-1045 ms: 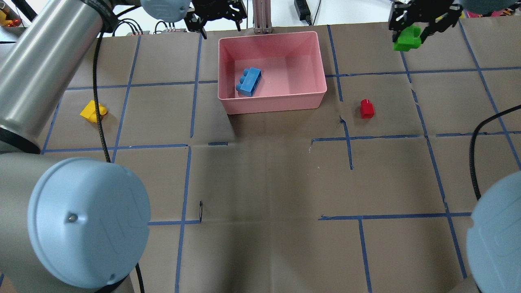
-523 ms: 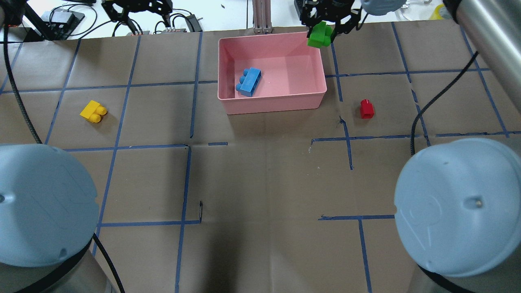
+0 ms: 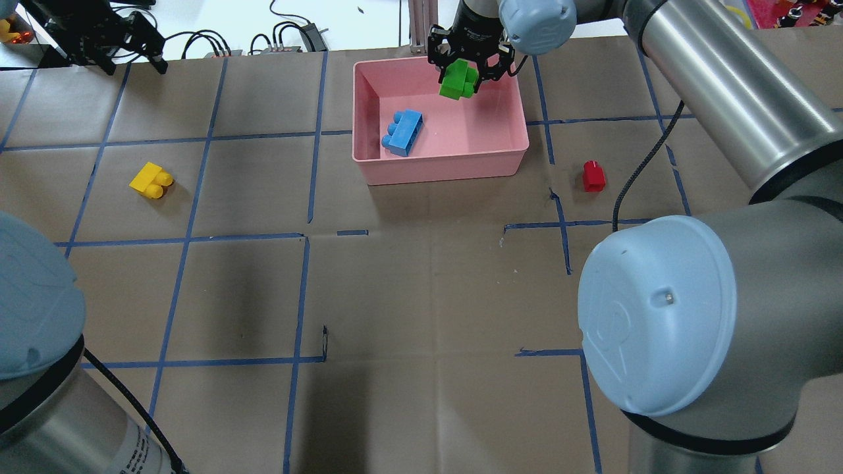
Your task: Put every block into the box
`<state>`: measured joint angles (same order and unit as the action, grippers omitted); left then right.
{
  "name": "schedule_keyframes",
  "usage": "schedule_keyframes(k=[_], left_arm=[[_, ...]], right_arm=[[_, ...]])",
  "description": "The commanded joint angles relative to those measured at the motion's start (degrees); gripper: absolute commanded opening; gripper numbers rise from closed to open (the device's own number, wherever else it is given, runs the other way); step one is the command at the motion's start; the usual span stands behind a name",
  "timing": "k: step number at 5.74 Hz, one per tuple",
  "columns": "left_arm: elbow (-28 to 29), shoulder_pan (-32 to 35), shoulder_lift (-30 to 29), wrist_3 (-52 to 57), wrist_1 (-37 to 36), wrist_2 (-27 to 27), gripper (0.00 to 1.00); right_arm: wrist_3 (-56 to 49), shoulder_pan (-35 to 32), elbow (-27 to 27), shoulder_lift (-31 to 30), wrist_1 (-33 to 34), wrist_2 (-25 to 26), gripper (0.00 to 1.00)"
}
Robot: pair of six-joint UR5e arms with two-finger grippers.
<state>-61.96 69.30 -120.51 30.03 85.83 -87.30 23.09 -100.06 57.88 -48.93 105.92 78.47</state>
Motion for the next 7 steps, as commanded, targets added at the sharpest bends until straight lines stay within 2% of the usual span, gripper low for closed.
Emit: schedule_keyframes(k=[1, 2, 3, 4, 5, 6, 7], left_arm=[[-5.94, -5.30, 1.76, 19.97, -0.83, -1.47, 0.99], [-9.99, -6.45, 2.21, 26.77, -2.15, -1.47, 0.98], [-14.38, -7.16, 2.30, 33.97, -8.86, -1.38, 0.98], [-19.47, -7.25, 2.21, 36.83, -16.93, -1.38, 0.99], [-23.17, -7.16, 0.99, 34.86, -24.15, -1.30, 0.99], [-24.17, -7.08, 0.11, 30.66, -25.52, -0.69, 0.99], [-24.26, -7.08, -2.33, 29.92, -27.71, -0.51, 0.99]], right_arm=[[0.37, -0.22, -0.13, 0.15, 0.25, -0.51, 0.99], [-0.24, -0.13, -0.13, 0.32, 0.08, -0.51, 1.00], [-3.81, 1.69, -0.13, -1.07, -0.45, 0.45, 0.99], [-12.46, 5.45, 0.74, -3.26, -2.28, 4.02, 1.00], [-15.68, 8.89, 1.44, -6.59, -2.91, 12.85, 0.99], [-16.06, 10.57, 1.71, -7.84, -5.52, 18.16, 0.99], [-20.24, 11.98, 3.80, -7.85, -7.03, 19.69, 0.99]])
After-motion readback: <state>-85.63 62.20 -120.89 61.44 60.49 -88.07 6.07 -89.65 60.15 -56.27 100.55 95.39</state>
